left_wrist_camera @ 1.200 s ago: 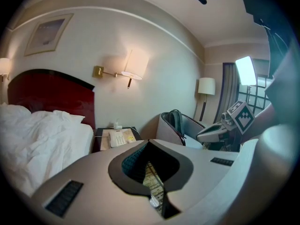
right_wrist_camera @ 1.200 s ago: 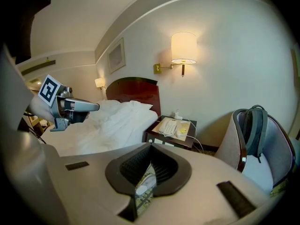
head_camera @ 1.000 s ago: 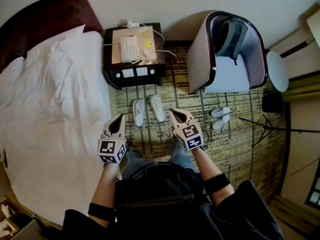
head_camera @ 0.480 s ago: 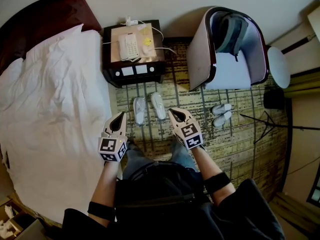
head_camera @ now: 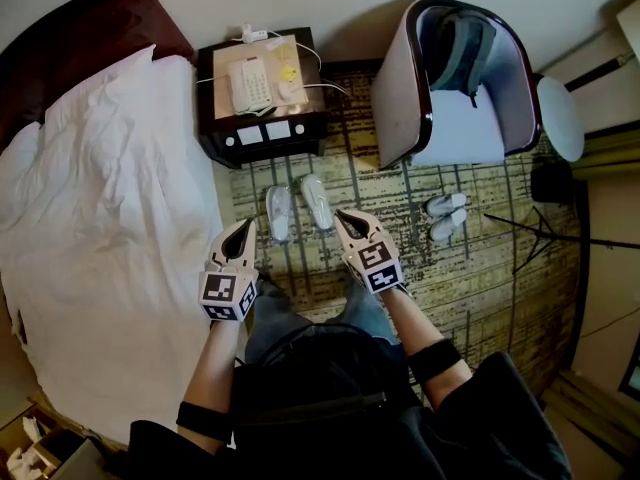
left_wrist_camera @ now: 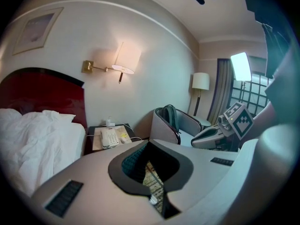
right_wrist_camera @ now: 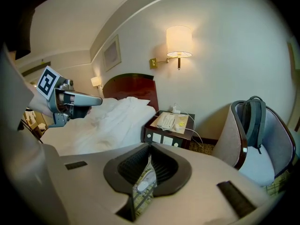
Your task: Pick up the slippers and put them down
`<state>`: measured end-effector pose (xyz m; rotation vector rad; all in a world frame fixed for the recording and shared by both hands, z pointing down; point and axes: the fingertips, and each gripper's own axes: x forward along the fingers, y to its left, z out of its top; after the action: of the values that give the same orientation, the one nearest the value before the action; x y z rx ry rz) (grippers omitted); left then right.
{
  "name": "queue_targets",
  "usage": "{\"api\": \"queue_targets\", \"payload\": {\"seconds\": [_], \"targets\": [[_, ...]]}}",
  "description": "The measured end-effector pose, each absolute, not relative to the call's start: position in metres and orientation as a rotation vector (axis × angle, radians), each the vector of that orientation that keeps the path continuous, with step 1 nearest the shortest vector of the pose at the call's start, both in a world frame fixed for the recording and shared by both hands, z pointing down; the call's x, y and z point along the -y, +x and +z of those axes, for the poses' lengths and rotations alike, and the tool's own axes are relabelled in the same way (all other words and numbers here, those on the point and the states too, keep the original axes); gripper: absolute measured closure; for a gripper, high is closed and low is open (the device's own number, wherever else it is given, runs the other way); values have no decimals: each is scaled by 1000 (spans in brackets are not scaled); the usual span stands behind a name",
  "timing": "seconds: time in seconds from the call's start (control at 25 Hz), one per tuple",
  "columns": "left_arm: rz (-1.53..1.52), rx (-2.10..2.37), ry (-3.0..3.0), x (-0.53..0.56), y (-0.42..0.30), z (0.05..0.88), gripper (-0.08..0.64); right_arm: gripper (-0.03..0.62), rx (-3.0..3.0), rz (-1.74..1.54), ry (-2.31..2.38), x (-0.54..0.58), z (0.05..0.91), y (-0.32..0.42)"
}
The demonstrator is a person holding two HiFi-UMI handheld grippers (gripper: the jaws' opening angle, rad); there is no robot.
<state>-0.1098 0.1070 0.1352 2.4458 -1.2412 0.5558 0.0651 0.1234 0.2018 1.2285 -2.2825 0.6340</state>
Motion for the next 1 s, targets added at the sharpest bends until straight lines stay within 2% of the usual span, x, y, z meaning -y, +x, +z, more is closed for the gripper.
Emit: {"api": "queue_targets", "payload": {"seconds": [0.12, 0.2, 0.4, 0.48, 0.6, 0.68, 0.88, 1.0], "targets": [[580, 1198, 2459, -105, -101, 143, 559, 555, 2229, 696, 1238, -126, 228, 65], [591, 1182, 2467, -101, -99, 156, 559, 482, 2187, 737, 1247, -129, 254, 64], [610, 1136, 2468, -88, -96, 208, 559, 350, 2069, 829, 1283, -130, 342, 63], [627, 1115, 2457, -85, -95, 239, 559, 258, 2010, 890, 1310, -128, 377, 60], [658, 1085, 2450, -79, -89, 290, 559, 173, 1920, 946, 1337, -127, 445, 61], [678, 1073, 2458, -72, -82, 319, 559, 161, 1882, 963, 1345, -122, 489, 61], [685, 1059, 2466, -62, -77, 402, 559, 79, 1769, 1005, 1354, -124, 608, 61], [674, 1065, 2486, -52, -75, 469, 559, 58, 1734, 1023, 1340, -122, 687, 60]]}}
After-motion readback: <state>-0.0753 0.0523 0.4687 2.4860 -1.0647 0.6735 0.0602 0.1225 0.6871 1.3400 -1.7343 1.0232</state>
